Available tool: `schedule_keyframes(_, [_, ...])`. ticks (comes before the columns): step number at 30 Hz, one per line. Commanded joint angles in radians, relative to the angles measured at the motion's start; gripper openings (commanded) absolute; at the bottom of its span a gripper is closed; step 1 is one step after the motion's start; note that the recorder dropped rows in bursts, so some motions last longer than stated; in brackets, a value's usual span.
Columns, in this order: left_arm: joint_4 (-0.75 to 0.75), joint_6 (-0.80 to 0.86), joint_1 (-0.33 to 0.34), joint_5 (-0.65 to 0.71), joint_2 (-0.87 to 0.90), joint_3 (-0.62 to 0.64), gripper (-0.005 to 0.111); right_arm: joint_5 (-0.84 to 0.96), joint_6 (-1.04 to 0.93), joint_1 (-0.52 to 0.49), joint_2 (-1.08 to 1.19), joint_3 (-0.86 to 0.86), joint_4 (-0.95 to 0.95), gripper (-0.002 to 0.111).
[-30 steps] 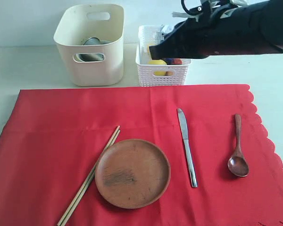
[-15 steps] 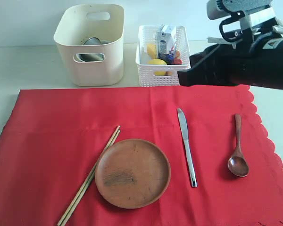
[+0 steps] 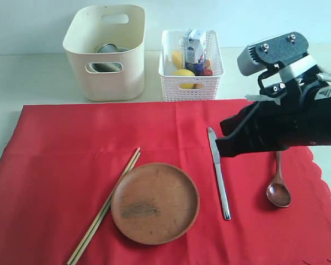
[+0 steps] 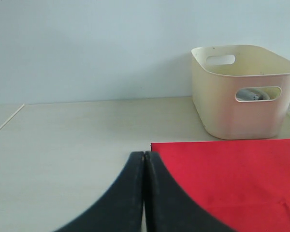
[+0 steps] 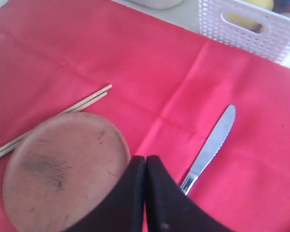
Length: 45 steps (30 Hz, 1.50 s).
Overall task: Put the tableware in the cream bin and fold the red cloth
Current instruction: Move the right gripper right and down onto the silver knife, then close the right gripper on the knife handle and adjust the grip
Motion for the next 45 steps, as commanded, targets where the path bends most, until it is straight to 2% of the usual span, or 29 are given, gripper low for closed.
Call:
schedule_keyframes(1, [-0.005,-0.001,0.0,0.0,-0.007,0.003,0.001,0.009,-0.003,-0.005,0.086,0.004,0.0,0.015])
schedule_keyframes(6, [-0.005,-0.001,0.0,0.0,-0.007,0.003,0.001,-0.017,-0.003,-0.005,0.234,0.004,0.0,0.037])
schedule_keyframes(9, [-0.005,-0.001,0.0,0.0,-0.007,0.003,0.001,-0.067,-0.003,-0.005,0.291,0.004,0.0,0.043])
schedule_keyframes(16, [-0.005,-0.001,0.0,0.0,-0.007,0.003,0.001,-0.201,-0.003,-0.005,0.37,0.004,-0.007,0.044])
schedule_keyframes(24, [-0.005,-0.001,0.0,0.0,-0.007,0.003,0.001,-0.202,-0.063,-0.005,0.57,-0.122,-0.016,0.044])
schedule_keyframes(29, [-0.005,-0.001,0.0,0.0,-0.007,0.003,0.001,-0.216,-0.063,-0.005,0.65,-0.127,-0.056,0.044])
schedule_keyframes(32, [-0.005,-0.001,0.0,0.0,-0.007,0.003,0.001,-0.199,-0.063,-0.005,0.65,-0.127,-0.07,0.038])
schedule_keyframes(40, [-0.005,-0.001,0.0,0.0,-0.007,0.003,0.001,-0.051,-0.063,-0.005,0.518,-0.125,-0.087,0.003])
schedule_keyframes(45, [-0.005,-0.001,0.0,0.0,-0.007,0.003,0.001,-0.036,-0.055,-0.005,0.394,-0.125,-0.118,0.002])
